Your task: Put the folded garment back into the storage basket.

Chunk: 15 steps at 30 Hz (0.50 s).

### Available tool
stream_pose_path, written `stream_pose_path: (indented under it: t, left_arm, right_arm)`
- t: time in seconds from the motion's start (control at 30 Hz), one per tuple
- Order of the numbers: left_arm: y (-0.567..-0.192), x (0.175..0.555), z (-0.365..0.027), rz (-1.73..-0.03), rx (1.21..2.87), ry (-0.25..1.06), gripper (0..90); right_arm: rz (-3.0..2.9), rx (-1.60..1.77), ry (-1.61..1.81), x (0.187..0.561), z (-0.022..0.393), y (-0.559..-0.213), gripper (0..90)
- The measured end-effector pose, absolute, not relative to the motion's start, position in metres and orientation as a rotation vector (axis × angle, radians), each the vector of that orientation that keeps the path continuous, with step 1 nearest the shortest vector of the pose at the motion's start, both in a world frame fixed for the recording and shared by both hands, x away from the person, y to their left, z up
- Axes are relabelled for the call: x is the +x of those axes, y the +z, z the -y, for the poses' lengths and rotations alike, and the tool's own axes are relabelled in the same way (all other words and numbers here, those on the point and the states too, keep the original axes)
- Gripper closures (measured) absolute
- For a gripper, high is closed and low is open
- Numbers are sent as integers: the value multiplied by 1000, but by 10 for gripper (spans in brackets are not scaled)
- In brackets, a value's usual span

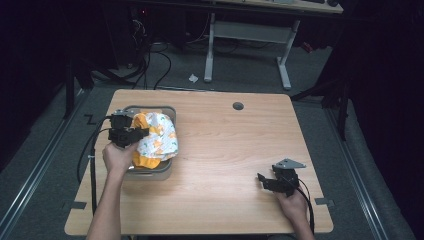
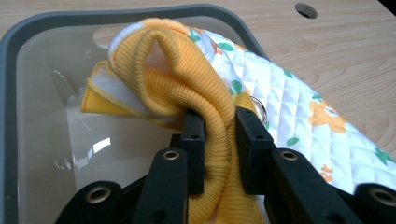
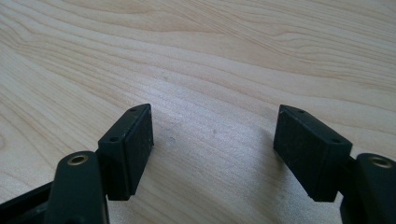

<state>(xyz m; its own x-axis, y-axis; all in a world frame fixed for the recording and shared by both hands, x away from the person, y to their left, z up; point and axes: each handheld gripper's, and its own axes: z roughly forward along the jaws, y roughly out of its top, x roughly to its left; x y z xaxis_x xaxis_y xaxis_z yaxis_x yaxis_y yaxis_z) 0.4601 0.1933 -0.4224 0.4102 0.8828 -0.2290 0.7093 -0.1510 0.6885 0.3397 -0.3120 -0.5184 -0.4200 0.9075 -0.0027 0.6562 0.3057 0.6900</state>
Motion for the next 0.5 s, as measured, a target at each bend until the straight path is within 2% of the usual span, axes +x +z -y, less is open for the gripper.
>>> stream_pose_path:
  t: [0.5]
  left_arm:
    - [-438,469,-188,-1398,1982,330,750]
  right_arm:
    - [-2187,1396,872,340,312,-518,288]
